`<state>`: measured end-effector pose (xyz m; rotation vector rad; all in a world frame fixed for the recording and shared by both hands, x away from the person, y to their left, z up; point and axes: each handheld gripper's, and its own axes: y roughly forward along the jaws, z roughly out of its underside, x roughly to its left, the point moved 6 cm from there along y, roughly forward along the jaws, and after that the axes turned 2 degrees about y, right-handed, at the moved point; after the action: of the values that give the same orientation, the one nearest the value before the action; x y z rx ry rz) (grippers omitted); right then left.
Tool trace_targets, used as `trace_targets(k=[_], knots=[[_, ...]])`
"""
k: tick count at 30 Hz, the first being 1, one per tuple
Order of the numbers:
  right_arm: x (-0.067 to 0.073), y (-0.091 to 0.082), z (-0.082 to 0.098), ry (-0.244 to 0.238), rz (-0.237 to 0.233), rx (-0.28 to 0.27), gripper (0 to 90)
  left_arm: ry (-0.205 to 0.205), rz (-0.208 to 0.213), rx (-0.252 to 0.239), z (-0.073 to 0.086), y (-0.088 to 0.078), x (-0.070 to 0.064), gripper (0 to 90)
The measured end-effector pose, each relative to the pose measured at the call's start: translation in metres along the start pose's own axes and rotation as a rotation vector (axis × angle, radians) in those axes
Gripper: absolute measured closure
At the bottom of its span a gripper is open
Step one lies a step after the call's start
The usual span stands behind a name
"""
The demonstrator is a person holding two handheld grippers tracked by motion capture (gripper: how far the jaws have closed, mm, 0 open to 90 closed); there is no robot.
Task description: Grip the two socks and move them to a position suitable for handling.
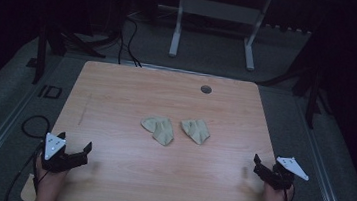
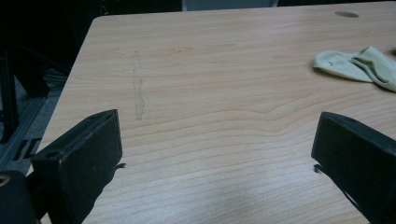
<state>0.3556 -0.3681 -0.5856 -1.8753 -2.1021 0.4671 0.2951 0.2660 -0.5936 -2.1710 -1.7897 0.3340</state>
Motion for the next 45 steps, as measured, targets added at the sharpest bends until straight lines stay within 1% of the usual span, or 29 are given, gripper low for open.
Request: trace_targets(k=[3, 5, 6, 7, 9, 10, 12, 14, 17, 18, 19, 20, 22, 24, 25, 26, 27, 31, 32, 33, 34, 35, 36, 39, 41, 44, 45], knots=[[0.001, -0.001, -0.002, -0.004, -0.010, -0.005, 15.0, -0.005, 0.002, 0.000, 0.000, -0.001, 0.001, 1.7], [-0.001, -0.001, -0.004, -0.022, -0.019, 0.001, 15.1, -0.008, 0.005, 0.002, 0.000, -0.003, 0.002, 1.7], [-0.001, -0.001, -0.004, -0.022, -0.019, 0.001, 15.1, -0.008, 0.005, 0.002, 0.000, -0.003, 0.002, 1.7], [-0.001, -0.002, -0.006, -0.003, -0.058, 0.018, 15.3, -0.011, 0.012, 0.006, 0.001, -0.004, 0.003, 1.7], [-0.001, -0.002, -0.007, 0.002, -0.075, 0.037, 15.9, -0.019, 0.013, 0.010, 0.002, -0.005, 0.004, 1.7], [-0.001, -0.001, -0.007, 0.000, -0.083, 0.056, 16.3, -0.022, 0.013, 0.009, 0.002, -0.005, 0.005, 1.7], [0.001, 0.002, -0.005, 0.003, -0.115, 0.097, 16.3, -0.025, 0.011, 0.008, 0.002, -0.005, 0.005, 1.7], [0.005, 0.006, -0.003, 0.016, -0.146, 0.136, 16.3, -0.021, 0.014, 0.011, 0.003, -0.004, 0.004, 1.7], [0.012, 0.009, -0.004, 0.007, -0.172, 0.171, 16.2, -0.020, 0.018, 0.011, 0.003, -0.004, 0.003, 1.7], [0.015, 0.010, -0.005, 0.002, -0.187, 0.172, 16.2, -0.018, 0.017, 0.009, 0.002, -0.004, 0.003, 1.7], [0.015, 0.010, -0.005, 0.002, -0.187, 0.172, 16.2, -0.018, 0.017, 0.009, 0.002, -0.004, 0.003, 1.7], [0.020, 0.012, -0.009, -0.010, -0.194, 0.179, 16.1, -0.020, 0.016, 0.009, 0.002, -0.004, 0.003, 1.7], [0.026, 0.013, -0.012, -0.021, -0.209, 0.182, 16.1, -0.022, 0.017, 0.011, 0.002, -0.003, 0.003, 1.7], [0.032, 0.016, -0.015, -0.043, -0.228, 0.200, 16.2, -0.024, 0.017, 0.010, 0.002, -0.003, 0.003, 1.7], [0.032, 0.016, -0.015, -0.043, -0.228, 0.200, 16.2, -0.022, 0.016, 0.011, 0.002, -0.003, 0.004, 1.7], [0.039, 0.019, -0.017, -0.061, -0.265, 0.212, 16.2, -0.022, 0.019, 0.013, 0.003, -0.003, 0.003, 1.7], [0.043, 0.020, -0.018, -0.071, -0.281, 0.224, 16.2, -0.021, 0.018, 0.014, 0.003, -0.003, 0.003, 1.7], [0.056, 0.028, -0.020, -0.111, -0.316, 0.268, 16.2, -0.024, 0.018, 0.014, 0.003, -0.003, 0.004, 1.7], [0.056, 0.028, -0.020, -0.111, -0.316, 0.268, 16.2, -0.024, 0.018, 0.014, 0.003, -0.003, 0.004, 1.7], [0.062, 0.032, -0.023, -0.122, -0.333, 0.275, 16.2, -0.022, 0.020, 0.013, 0.003, -0.003, 0.003, 1.7], [0.065, 0.034, -0.024, -0.125, -0.344, 0.280, 16.2, -0.022, 0.020, 0.013, 0.003, -0.003, 0.003, 1.7], [0.065, 0.034, -0.024, -0.125, -0.344, 0.280, 16.2, -0.021, 0.019, 0.014, 0.003, -0.003, 0.003, 1.7], [0.070, 0.037, -0.026, -0.136, -0.352, 0.282, 16.2, -0.022, 0.020, 0.014, 0.002, -0.003, 0.003, 1.7], [0.078, 0.043, -0.031, -0.137, -0.376, 0.286, 16.1, -0.022, 0.023, 0.018, 0.003, -0.002, 0.003, 1.7], [0.084, 0.046, -0.033, -0.151, -0.391, 0.285, 15.8, -0.021, 0.026, 0.021, 0.003, -0.001, 0.002, 1.7], [0.094, 0.052, -0.038, -0.151, -0.409, 0.282, 14.7, -0.020, 0.022, 0.025, 0.004, -0.001, 0.002, 1.7], [0.097, 0.054, -0.039, -0.150, -0.408, 0.284, 14.4, -0.020, 0.020, 0.023, 0.003, -0.002, 0.002, 1.7]])
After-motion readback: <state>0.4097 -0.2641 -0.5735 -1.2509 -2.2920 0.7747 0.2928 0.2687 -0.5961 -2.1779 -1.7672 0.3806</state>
